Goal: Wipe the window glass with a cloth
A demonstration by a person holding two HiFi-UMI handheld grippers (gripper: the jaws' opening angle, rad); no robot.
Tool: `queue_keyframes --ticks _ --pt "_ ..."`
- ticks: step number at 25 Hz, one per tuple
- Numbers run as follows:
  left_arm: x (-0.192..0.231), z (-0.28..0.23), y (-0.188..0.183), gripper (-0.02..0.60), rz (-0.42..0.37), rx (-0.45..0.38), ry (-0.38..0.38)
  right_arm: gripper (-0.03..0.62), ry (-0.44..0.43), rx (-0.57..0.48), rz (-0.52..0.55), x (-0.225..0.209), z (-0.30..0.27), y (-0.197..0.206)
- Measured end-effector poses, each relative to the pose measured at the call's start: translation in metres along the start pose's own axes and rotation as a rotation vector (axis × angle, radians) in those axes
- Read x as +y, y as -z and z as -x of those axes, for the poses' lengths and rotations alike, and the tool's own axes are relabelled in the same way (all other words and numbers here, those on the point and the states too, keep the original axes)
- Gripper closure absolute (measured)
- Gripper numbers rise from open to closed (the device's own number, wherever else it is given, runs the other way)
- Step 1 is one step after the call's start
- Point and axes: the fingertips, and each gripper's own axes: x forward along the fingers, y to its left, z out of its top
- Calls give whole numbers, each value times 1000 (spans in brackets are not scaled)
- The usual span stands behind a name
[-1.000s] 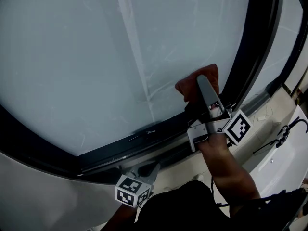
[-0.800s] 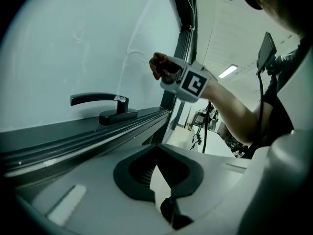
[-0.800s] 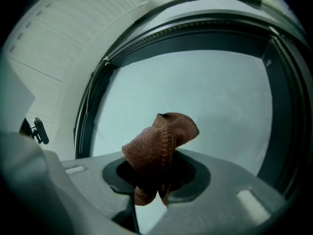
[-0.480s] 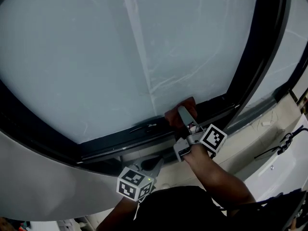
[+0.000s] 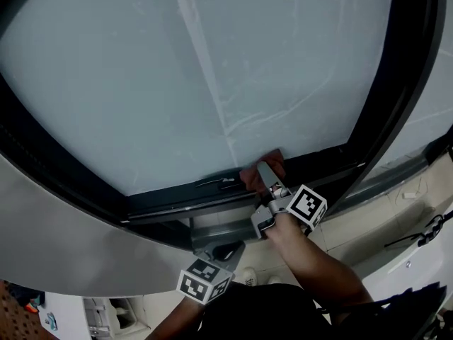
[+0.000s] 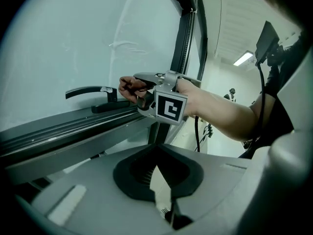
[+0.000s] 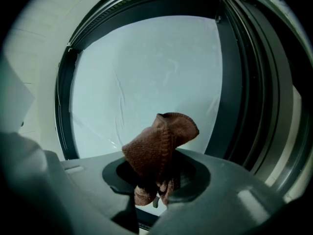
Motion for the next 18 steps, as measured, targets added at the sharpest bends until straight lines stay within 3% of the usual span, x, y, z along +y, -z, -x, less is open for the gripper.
queue_keyframes --ticks 7,18 --pt "10 14 21 565 35 3 -57 487 -38 9 16 7 -9 4" --pt "50 30 3 565 -104 26 71 488 13 -160 55 12 -11 -7"
